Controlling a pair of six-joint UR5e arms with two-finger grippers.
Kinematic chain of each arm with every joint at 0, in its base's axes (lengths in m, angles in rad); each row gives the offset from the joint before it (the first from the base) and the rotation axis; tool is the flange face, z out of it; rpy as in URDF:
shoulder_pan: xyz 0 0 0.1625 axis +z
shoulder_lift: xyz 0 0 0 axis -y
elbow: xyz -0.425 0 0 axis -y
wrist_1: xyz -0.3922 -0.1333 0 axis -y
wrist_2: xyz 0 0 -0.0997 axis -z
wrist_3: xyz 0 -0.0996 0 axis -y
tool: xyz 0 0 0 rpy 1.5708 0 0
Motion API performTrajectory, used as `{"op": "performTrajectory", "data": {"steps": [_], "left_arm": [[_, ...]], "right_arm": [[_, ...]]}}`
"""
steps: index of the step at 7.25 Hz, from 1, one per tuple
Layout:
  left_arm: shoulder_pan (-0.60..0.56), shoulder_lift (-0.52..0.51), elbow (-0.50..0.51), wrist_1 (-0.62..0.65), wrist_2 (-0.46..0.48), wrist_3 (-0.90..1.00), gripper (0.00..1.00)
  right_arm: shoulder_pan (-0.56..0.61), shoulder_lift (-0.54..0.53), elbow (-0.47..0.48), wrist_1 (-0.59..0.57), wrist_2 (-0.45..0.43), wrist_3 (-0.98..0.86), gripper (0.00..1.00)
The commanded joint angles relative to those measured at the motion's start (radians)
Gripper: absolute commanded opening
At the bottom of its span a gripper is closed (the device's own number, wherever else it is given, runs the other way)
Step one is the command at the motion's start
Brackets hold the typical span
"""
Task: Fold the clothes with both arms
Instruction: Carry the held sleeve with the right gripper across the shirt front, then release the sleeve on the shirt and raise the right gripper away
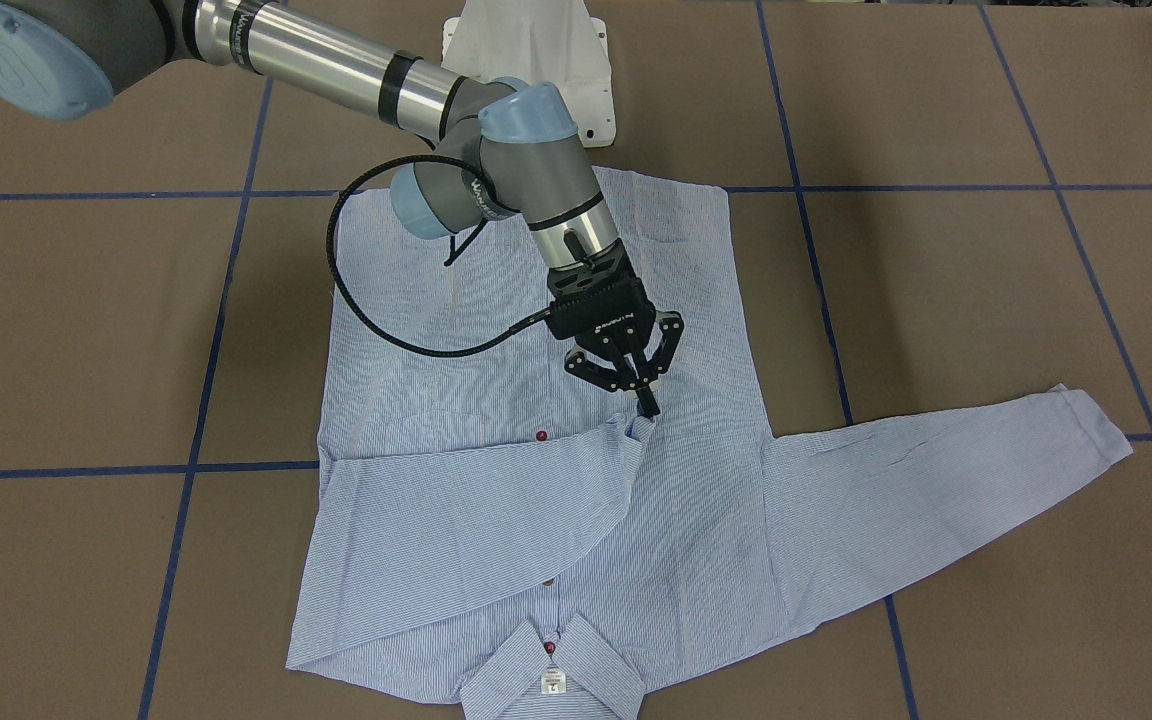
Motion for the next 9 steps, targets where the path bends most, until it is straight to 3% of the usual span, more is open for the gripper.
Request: {"op": "performTrajectory", "data": {"steps": [1, 2, 3, 4, 6, 7, 8, 9], "left_arm": [[0.0, 0.0, 0.006, 0.0, 0.0, 0.0, 1.0], [0.0, 0.0, 0.006, 0.0, 0.0, 0.0, 1.0], [0.0, 0.0, 0.008, 0.0, 0.0, 0.0, 1.0], [0.0, 0.0, 0.009, 0.0, 0.0, 0.0, 1.0], [0.0, -0.006, 0.032, -0.023, 0.002, -0.003, 1.0], [0.002, -0.012, 0.079, -0.082, 0.002, -0.003, 1.0], [0.006, -0.011, 0.125, -0.153, 0.002, -0.003, 1.0], [0.008, -0.012, 0.17, -0.164, 0.002, -0.006, 1.0]], "right_arm": [[-0.015, 0.04, -0.032, -0.072, -0.001, 0.0, 0.19], [-0.021, 0.081, -0.032, -0.22, -0.003, 0.002, 0.77], [-0.023, 0.144, -0.032, -0.389, -0.027, 0.005, 0.98], [-0.023, 0.184, -0.032, -0.492, -0.028, 0.005, 0.99], [-0.009, 0.19, -0.027, -0.583, -0.021, 0.002, 1.0], [0.023, 0.184, -0.012, -0.675, 0.026, -0.001, 1.0], [0.096, 0.172, 0.006, -0.706, 0.187, -0.021, 1.0], [0.167, 0.114, 0.084, -0.708, 0.325, -0.07, 1.0]]}}
